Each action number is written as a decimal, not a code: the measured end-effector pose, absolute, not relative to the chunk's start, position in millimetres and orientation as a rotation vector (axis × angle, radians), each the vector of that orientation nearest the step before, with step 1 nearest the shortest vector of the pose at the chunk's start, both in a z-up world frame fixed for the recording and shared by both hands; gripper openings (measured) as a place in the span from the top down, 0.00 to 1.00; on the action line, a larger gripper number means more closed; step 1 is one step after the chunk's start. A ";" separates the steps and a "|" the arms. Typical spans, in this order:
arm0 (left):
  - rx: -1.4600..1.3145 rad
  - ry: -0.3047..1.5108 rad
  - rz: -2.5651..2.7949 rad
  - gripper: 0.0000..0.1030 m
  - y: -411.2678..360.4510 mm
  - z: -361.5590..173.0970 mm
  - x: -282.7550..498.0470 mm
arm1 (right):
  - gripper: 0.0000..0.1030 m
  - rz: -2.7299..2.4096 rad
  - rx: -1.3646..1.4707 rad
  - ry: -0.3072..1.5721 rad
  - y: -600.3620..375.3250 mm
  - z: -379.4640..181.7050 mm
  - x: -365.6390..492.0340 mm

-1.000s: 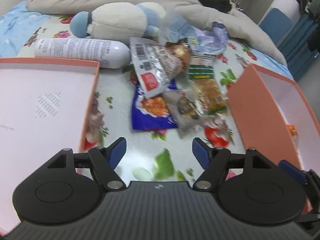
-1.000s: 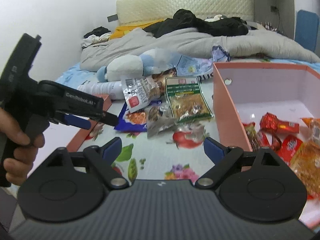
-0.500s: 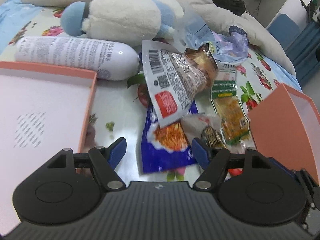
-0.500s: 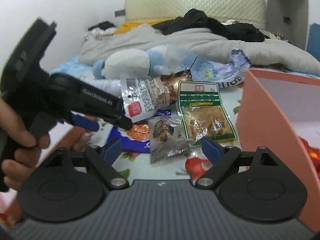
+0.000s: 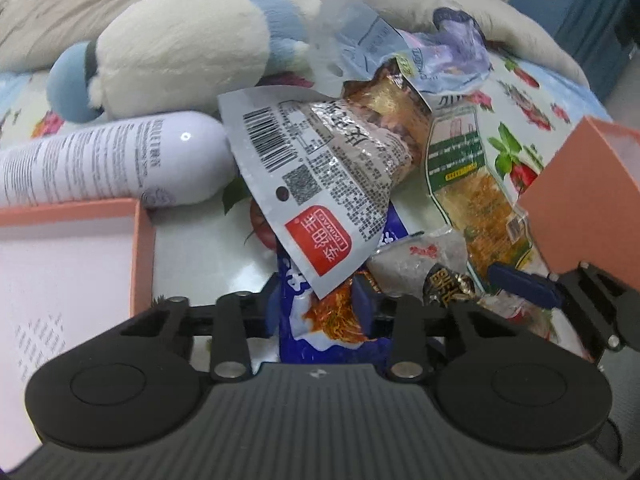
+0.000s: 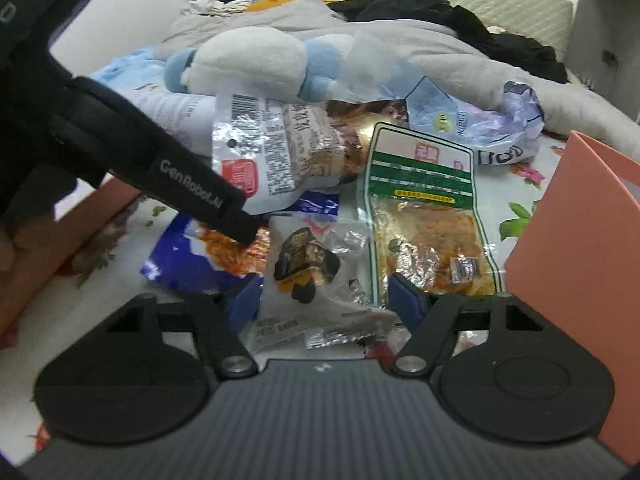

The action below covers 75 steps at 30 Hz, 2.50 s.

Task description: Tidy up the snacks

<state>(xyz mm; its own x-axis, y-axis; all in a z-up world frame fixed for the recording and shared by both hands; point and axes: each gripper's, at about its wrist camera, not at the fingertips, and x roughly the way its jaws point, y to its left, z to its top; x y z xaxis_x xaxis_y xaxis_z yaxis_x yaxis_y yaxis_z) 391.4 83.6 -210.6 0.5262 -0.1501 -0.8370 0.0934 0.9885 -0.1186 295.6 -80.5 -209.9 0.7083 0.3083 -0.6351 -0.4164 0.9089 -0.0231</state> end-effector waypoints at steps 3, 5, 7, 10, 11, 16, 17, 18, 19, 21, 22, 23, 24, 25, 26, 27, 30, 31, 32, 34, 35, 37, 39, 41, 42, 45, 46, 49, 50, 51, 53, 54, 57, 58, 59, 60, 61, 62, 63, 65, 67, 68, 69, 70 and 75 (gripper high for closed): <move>-0.038 1.007 -0.152 0.76 80.4 -210.2 390.7 | 0.33 0.388 -0.173 0.669 -78.3 -209.5 293.2; -0.037 1.012 -0.147 0.80 79.6 -209.3 388.8 | 0.36 0.389 -0.178 0.673 -78.3 -208.2 290.8; -0.049 1.015 -0.144 0.84 80.7 -207.1 384.6 | 0.37 0.392 -0.178 0.684 -80.1 -206.2 289.6; -0.074 1.016 -0.136 0.89 80.1 -202.7 375.9 | 0.41 0.372 -0.193 0.690 -83.2 -202.6 285.3; -0.082 1.016 -0.131 0.89 79.2 -201.1 371.8 | 0.41 0.358 -0.200 0.691 -84.6 -201.1 282.8; -0.130 1.007 -0.094 0.91 73.9 -189.3 341.7 | 0.43 0.338 -0.176 0.700 -97.6 -190.7 264.8; -0.133 1.004 -0.090 0.91 71.7 -187.1 334.6 | 0.44 0.334 -0.170 0.700 -101.0 -187.9 259.0; -0.136 1.003 -0.084 0.91 69.9 -184.7 326.9 | 0.44 0.332 -0.165 0.702 -103.9 -185.4 253.4; -0.145 1.003 -0.079 0.91 68.5 -182.0 318.5 | 0.44 0.329 -0.159 0.703 -107.2 -183.1 247.5; -0.161 1.001 -0.078 0.91 66.8 -177.6 302.3 | 0.44 0.324 -0.152 0.703 -113.6 -178.9 234.8; -0.166 0.999 -0.074 0.91 65.0 -175.5 294.2 | 0.44 0.322 -0.148 0.704 -117.2 -177.2 228.5; -0.168 0.997 -0.072 0.91 62.7 -173.6 285.6 | 0.45 0.321 -0.143 0.704 -120.5 -175.4 221.5; -0.170 0.997 -0.070 0.91 61.2 -172.3 278.8 | 0.46 0.322 -0.140 0.704 -122.9 -174.0 215.2; -0.177 0.998 -0.068 0.92 59.4 -171.3 271.3 | 0.46 0.322 -0.139 0.705 -126.0 -172.5 208.2; -0.187 1.005 -0.071 0.92 57.7 -170.9 263.9 | 0.46 0.322 -0.141 0.706 -128.2 -171.4 204.2; -0.196 1.006 -0.071 0.92 56.2 -171.1 256.4 | 0.46 0.321 -0.142 0.707 -130.2 -170.6 199.3; -0.208 0.998 -0.067 0.92 49.5 -168.3 233.9 | 0.47 0.326 -0.144 0.710 -135.3 -168.1 182.4; -0.207 0.995 -0.068 0.92 47.6 -167.4 227.6 | 0.47 0.333 -0.146 0.708 -137.2 -166.7 175.6; -0.206 0.992 -0.065 0.92 45.5 -166.2 220.8 | 0.47 0.338 -0.146 0.708 -138.3 -165.5 170.0; -0.215 0.984 -0.061 0.92 40.5 -163.9 205.3 | 0.47 0.342 -0.138 0.703 -141.1 -162.1 158.8; -0.230 0.982 -0.057 0.92 39.1 -163.1 197.7 | 0.48 0.342 -0.132 0.698 -142.8 -160.7 152.8; -0.259 0.976 -0.049 0.92 37.1 -162.2 183.7 | 0.49 0.340 -0.120 0.693 -146.5 -158.2 142.4; -0.271 0.974 -0.047 0.92 33.8 -160.9 172.0 | 0.51 0.341 -0.103 0.692 -151.3 -155.7 133.0; -0.257 0.996 -0.053 0.92 29.0 -161.3 162.3 | 0.52 0.345 -0.099 0.697 -154.1 -155.4 124.0; -0.254 1.002 -0.054 0.92 28.1 -161.5 158.1 | 0.54 0.349 -0.105 0.700 -154.5 -156.0 119.6; -0.268 1.004 -0.043 0.92 29.7 -160.5 147.8 | 0.60 0.361 -0.097 0.720 -156.3 -158.7 109.8; -0.274 1.001 -0.040 0.92 30.3 -159.3 144.7 | 0.62 0.362 -0.092 0.724 -157.3 -159.1 107.9; -0.279 0.993 -0.046 0.92 29.5 -155.4 136.3 | 0.73 0.365 -0.073 0.730 -161.2 -159.5 105.5; -0.279 0.992 -0.048 0.92 28.5 -154.8 133.6 | 0.89 0.362 -0.061 0.731 -163.0 -160.8 106.2; -0.280 0.990 -0.050 0.92 27.7 -154.5 130.9 | 0.90 0.356 -0.054 0.735 -164.0 -163.2 107.4; -0.282 0.988 -0.046 0.92 26.6 -155.0 127.2 | 0.90 0.356 -0.035 0.735 -164.9 -167.8 109.4; -0.284 0.991 -0.042 0.92 27.1 -156.6 125.7 | 0.90 0.365 -0.029 0.736 -164.2 -170.7 110.5; -0.295 1.011 -0.036 0.92 29.3 -162.7 124.0 | 0.88 0.363 -0.056 0.709 -159.7 -179.2 108.6; -0.291 1.014 -0.031 0.92 29.6 -163.5 123.1 | 0.88 0.365 -0.064 0.705 -158.4 -180.5 107.6; -0.293 1.018 -0.024 0.91 30.7 -164.1 122.7 | 0.87 0.364 -0.069 0.702 -157.7 -180.4 106.7; -0.300 1.022 -0.021 0.91 32.5 -164.9 122.7 | 0.85 0.365 -0.067 0.701 -157.5 -179.7 105.9; -0.312 1.029 -0.020 0.91 34.6 -166.1 123.1 | 0.82 0.365 -0.060 0.700 -157.9 -178.5 105.3; -0.320 1.034 -0.011 0.91 37.0 -167.3 123.8 | 0.71 0.368 -0.050 0.695 -158.8 -176.9 104.3; -0.331 1.040 -0.003 0.90 39.6 -168.2 124.4 | 0.53 0.370 -0.045 0.684 -159.4 -175.1 102.3; -0.346 1.064 0.012 0.78 43.9 -170.4 125.9 | 0.39 0.375 -0.056 0.656 -158.8 -172.0 96.6; -0.364 1.069 0.014 0.49 48.2 -171.2 126.9 | 0.41 0.368 -0.086 0.663 -154.6 -172.5 94.2; -0.374 1.062 0.019 0.33 50.5 -171.2 127.2 | 0.41 0.347 -0.100 0.677 -151.4 -174.6 93.7; -0.384 1.054 0.019 0.28 52.3 -171.7 128.0 | 0.41 0.332 -0.108 0.686 -148.7 -177.6 93.2; -0.395 1.052 0.016 0.28 53.4 -172.7 129.4 | 0.41 0.325 -0.117 0.692 -145.8 -180.9 92.8; -0.414 1.044 0.005 0.28 50.4 -176.2 143.6 | 0.41 0.279 -0.219 0.690 -131.3 -192.4 90.3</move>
<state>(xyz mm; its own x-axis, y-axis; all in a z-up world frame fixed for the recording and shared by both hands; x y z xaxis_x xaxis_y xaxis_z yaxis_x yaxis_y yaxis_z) 143.6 50.4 -176.2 0.5097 -0.1903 -0.8390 -0.1986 0.9229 -0.3299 90.3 -131.3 -192.4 0.7365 0.1798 -0.6521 -0.3234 0.9403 -0.1060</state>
